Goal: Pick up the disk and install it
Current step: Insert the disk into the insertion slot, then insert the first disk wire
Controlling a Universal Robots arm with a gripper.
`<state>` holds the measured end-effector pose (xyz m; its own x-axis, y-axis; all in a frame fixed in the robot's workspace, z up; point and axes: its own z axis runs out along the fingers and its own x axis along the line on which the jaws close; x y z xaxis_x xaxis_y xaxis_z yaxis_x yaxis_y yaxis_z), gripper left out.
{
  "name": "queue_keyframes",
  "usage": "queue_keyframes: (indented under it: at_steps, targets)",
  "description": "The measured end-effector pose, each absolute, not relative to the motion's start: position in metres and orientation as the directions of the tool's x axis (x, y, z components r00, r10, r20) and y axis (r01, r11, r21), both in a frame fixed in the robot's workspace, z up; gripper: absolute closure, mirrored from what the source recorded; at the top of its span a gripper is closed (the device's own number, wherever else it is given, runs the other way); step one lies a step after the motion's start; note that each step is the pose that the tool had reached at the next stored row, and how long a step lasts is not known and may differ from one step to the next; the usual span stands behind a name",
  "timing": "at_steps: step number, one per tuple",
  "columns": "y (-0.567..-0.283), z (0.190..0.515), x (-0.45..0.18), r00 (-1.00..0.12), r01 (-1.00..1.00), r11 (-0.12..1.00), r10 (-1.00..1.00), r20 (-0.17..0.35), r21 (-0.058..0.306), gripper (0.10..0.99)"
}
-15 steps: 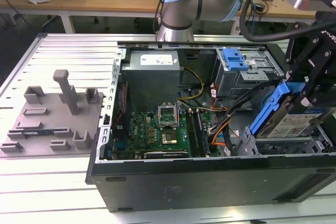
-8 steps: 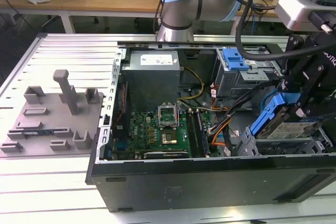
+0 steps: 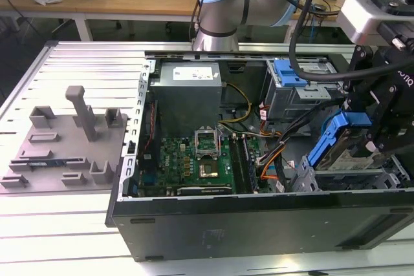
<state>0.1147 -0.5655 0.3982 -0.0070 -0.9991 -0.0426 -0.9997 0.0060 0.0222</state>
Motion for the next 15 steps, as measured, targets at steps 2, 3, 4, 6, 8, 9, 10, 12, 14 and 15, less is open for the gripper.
queue_keyframes:
  at_steps: [2, 3, 4, 6, 8, 9, 10, 12, 14, 15]
  targets:
    - [-0.5586, 0.3973, 0.1144, -0.002, -1.0, 0.001, -0.999, -0.041, 0.022, 0.388]
    - [-0.5585, 0.3973, 0.1144, -0.001, -1.0, 0.0, -0.999, -0.041, 0.022, 0.388]
    - [-0.5585, 0.3973, 0.1144, -0.001, -1.0, 0.0, -0.999, -0.04, 0.022, 0.388]
    - [-0.5585, 0.3973, 0.1144, -0.001, -1.0, 0.0, -0.999, -0.04, 0.022, 0.388]
    - [-0.5585, 0.3973, 0.1144, 0.0, -1.0, -0.001, -0.999, -0.04, 0.022, 0.388]
    - [-0.5585, 0.3973, 0.1144, 0.001, -1.0, -0.001, -0.999, -0.04, 0.022, 0.388]
    - [-0.5585, 0.3973, 0.1144, 0.001, -1.0, -0.002, -0.999, -0.04, 0.022, 0.388]
    - [-0.5585, 0.3973, 0.1144, 0.002, -1.0, -0.002, -0.999, -0.04, 0.022, 0.388]
    - [-0.5585, 0.3973, 0.1144, 0.002, -1.0, -0.003, -0.999, -0.039, 0.022, 0.388]
    - [-0.5585, 0.3973, 0.1144, 0.002, -1.0, -0.003, -0.999, -0.039, 0.022, 0.388]
